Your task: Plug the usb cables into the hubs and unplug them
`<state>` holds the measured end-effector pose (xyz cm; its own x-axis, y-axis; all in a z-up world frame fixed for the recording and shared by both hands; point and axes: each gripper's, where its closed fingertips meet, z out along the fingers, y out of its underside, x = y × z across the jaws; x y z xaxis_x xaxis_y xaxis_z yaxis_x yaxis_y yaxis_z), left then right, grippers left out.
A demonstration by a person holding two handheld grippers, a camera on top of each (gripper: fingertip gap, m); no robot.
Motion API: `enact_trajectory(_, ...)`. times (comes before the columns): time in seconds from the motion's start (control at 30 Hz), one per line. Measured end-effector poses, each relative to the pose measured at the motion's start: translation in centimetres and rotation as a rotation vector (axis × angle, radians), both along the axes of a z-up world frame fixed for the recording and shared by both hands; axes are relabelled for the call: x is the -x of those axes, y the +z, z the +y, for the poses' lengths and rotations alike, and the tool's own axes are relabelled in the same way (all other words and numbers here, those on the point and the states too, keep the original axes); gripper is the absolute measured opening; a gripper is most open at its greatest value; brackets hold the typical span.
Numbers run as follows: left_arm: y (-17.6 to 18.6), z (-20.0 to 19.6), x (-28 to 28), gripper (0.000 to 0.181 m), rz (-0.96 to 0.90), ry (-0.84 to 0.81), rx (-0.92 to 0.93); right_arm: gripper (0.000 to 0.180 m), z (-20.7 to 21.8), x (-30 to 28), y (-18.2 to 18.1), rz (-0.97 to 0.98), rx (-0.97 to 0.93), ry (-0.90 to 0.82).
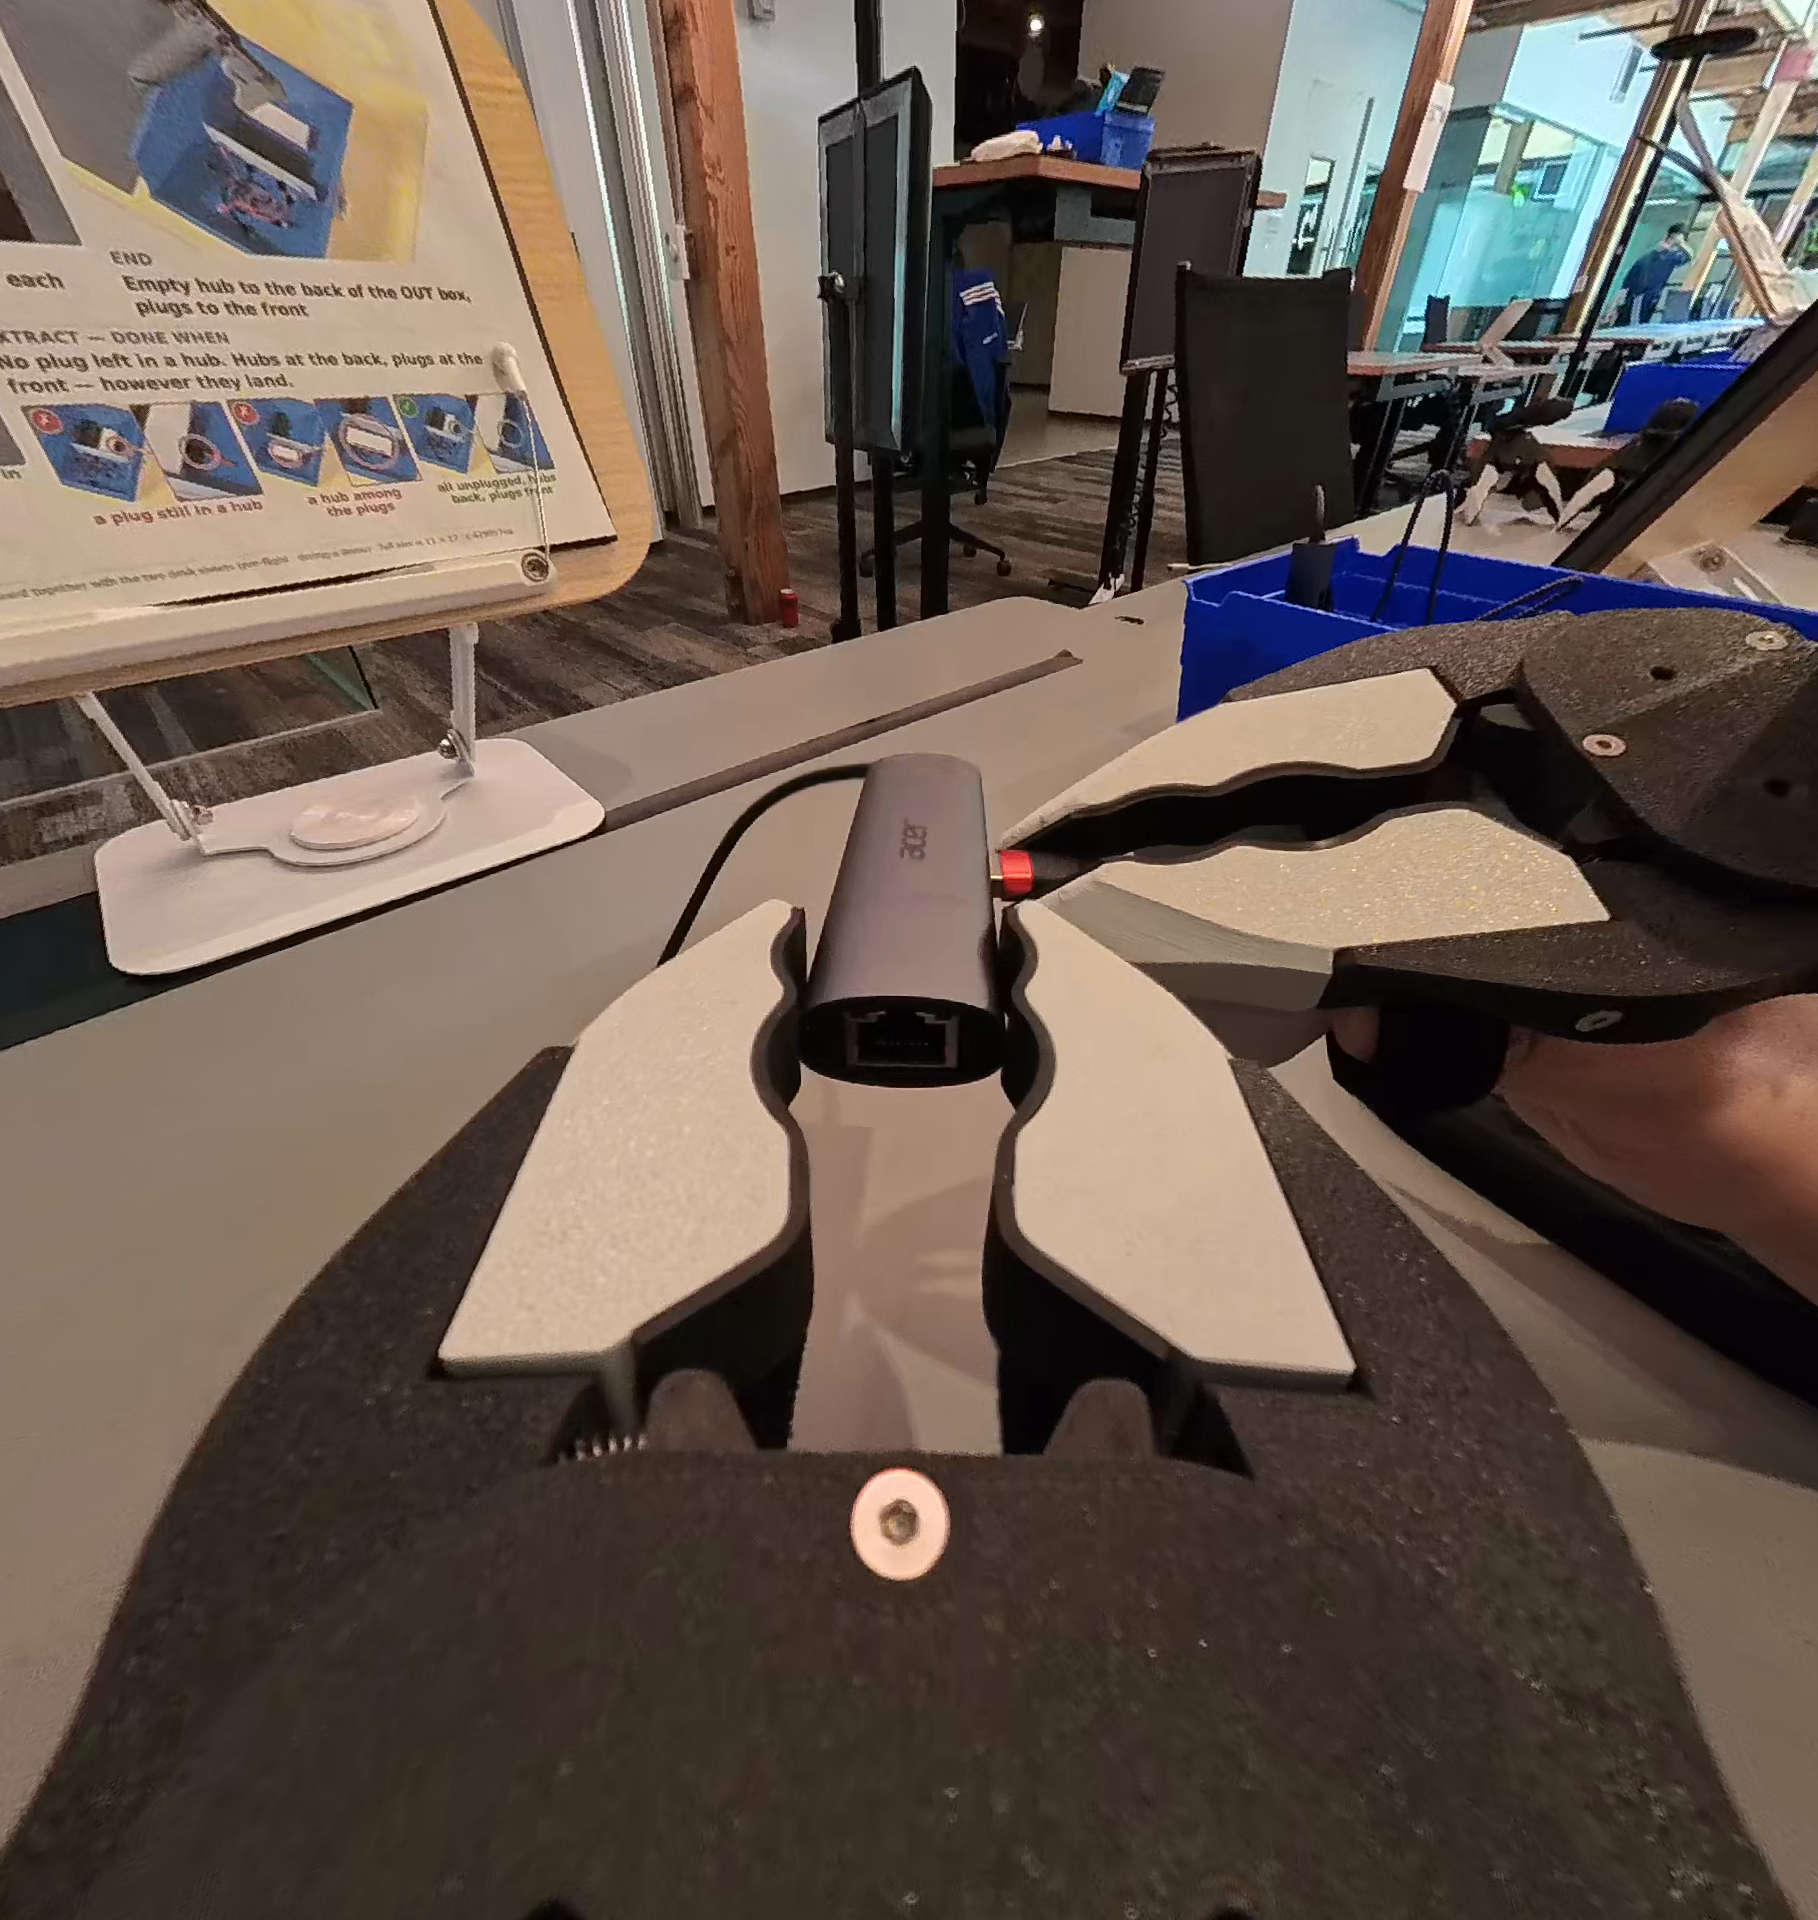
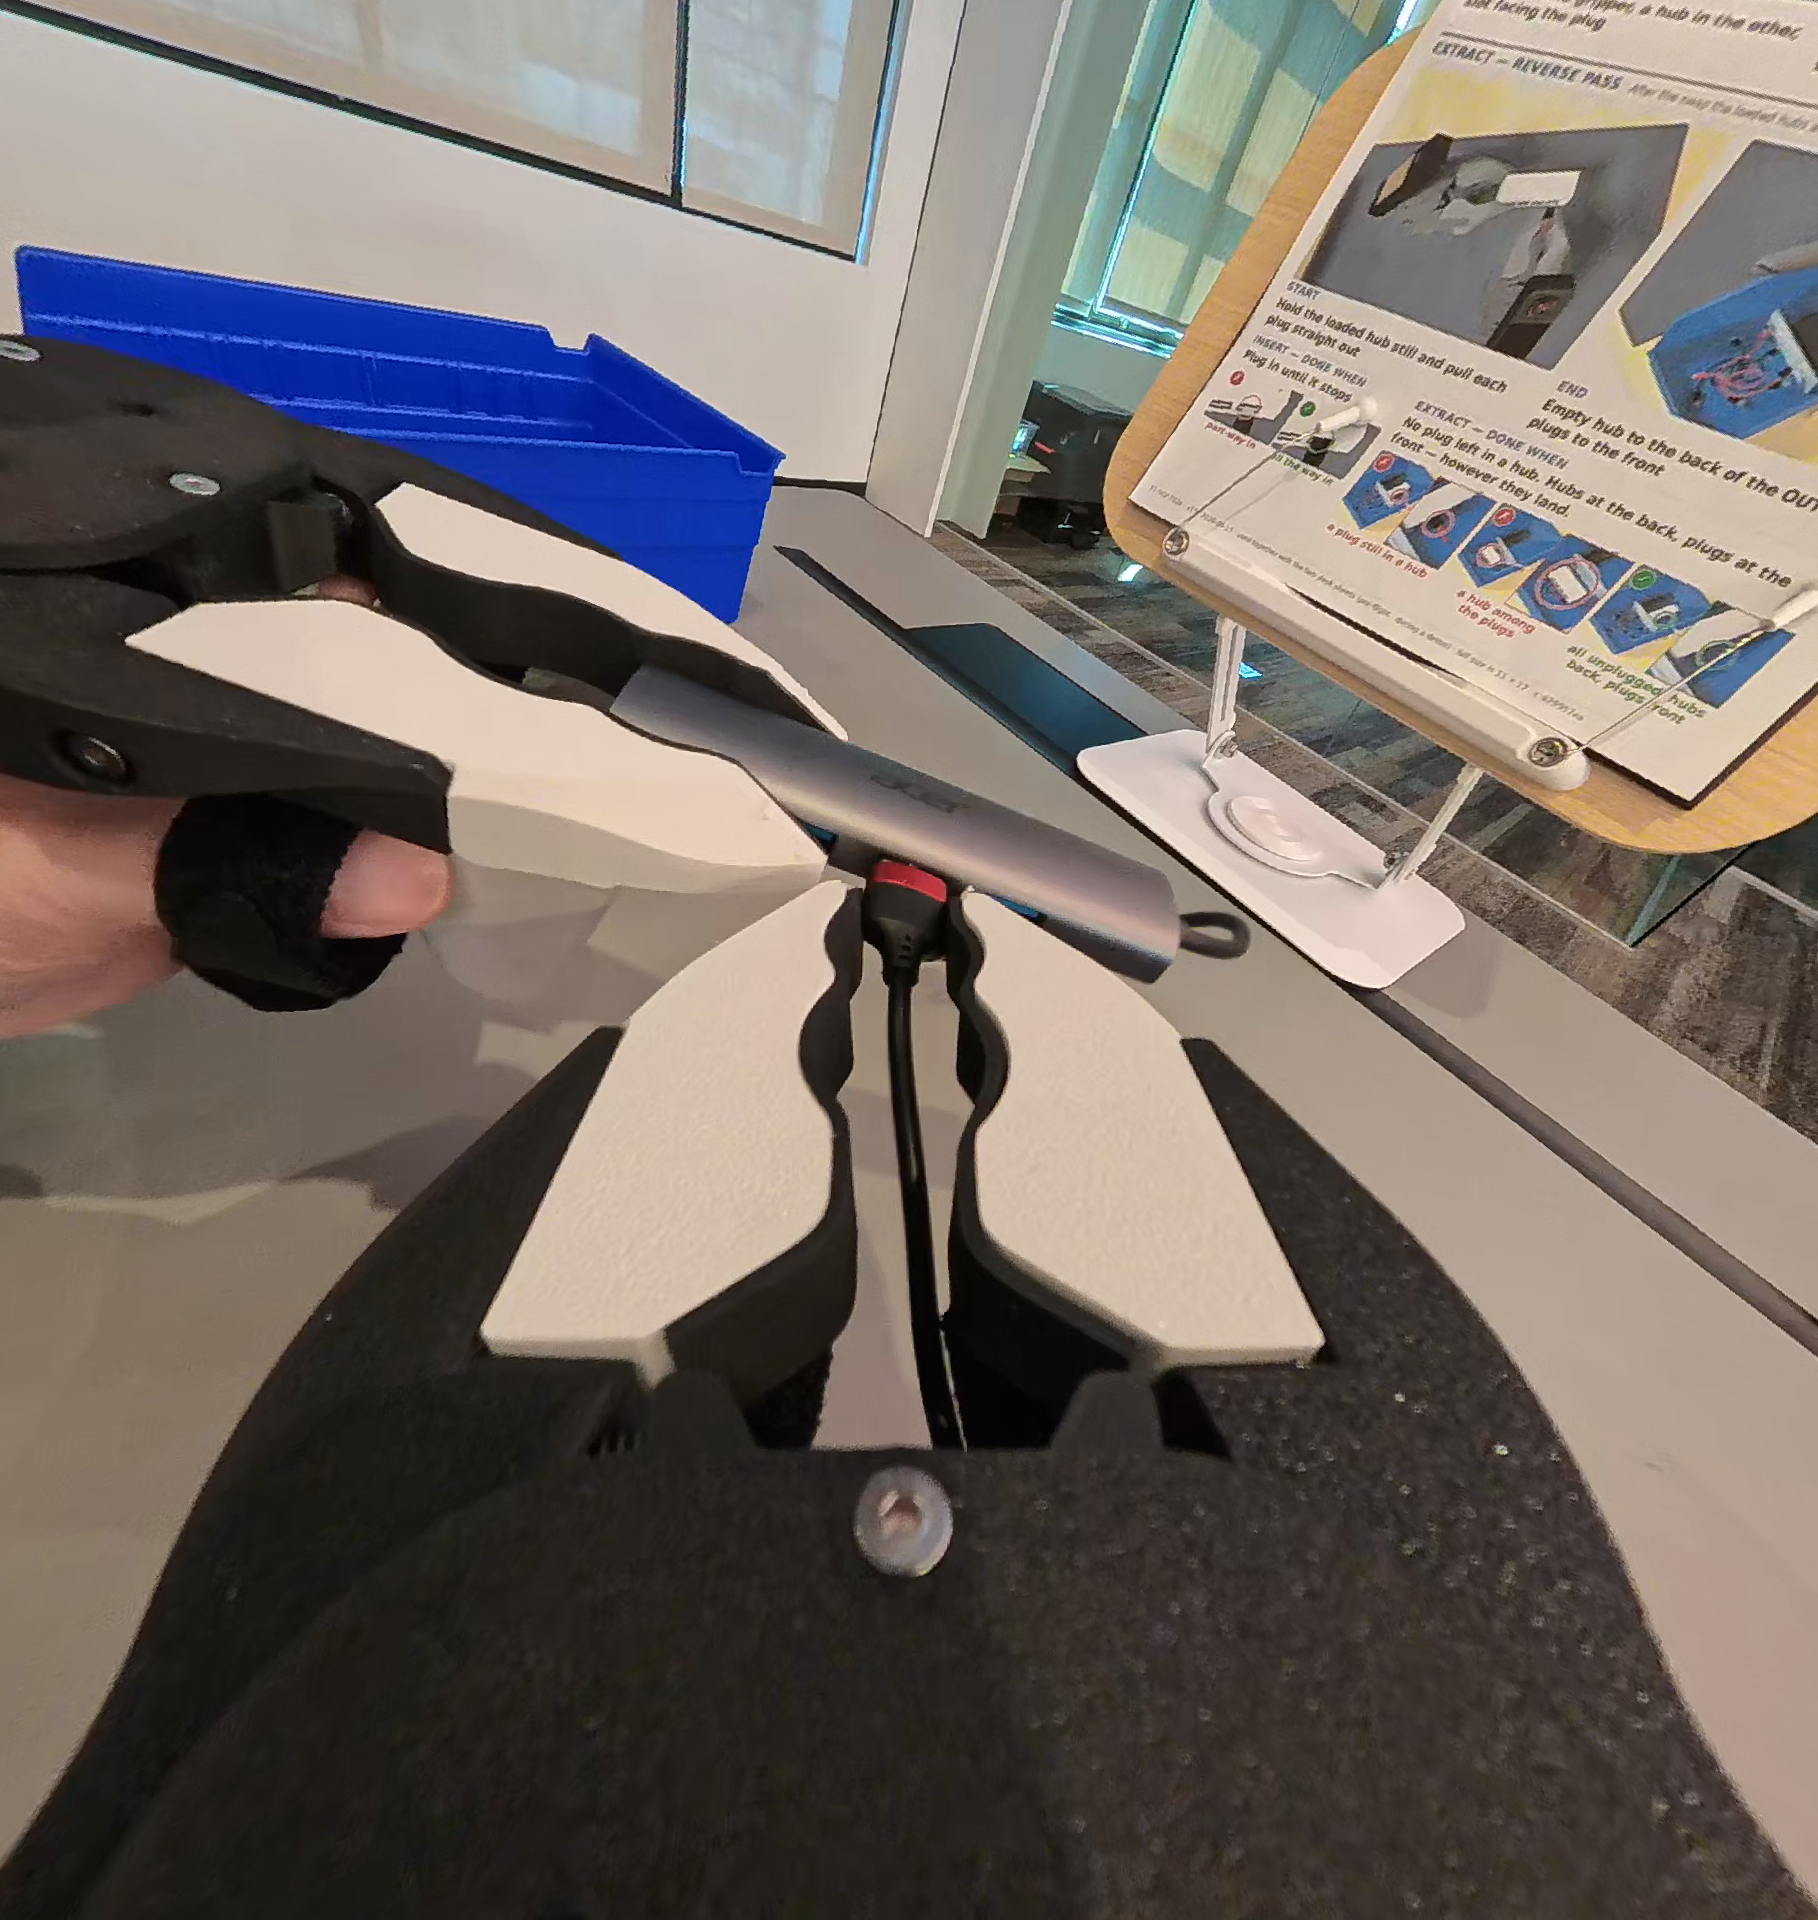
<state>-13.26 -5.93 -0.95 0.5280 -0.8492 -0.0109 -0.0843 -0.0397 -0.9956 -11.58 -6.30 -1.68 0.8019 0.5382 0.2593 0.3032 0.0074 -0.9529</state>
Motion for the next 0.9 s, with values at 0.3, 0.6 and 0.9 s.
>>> enact_trajectory(0.3, 0.6, 0.0, 0.1, 0.034, 0.016, 0.03, -0.073, 0.014, 0.1, 0.1, 0.0, 0.018, -0.026, 0.002)
enact_trajectory(0.6, 0.8, -0.2, 0.2, 0.034, 0.031, 0.047, -0.122, 0.026, 0.3, 0.1, -0.4, 0.15, 0.067, 0.038)
enact_trajectory(0.9, 1.1, -0.6, 0.0, 0.034, 0.043, 0.05, -0.158, 0.015, -0.3, 0.5, -0.5, 0.184, 0.134, 0.114)
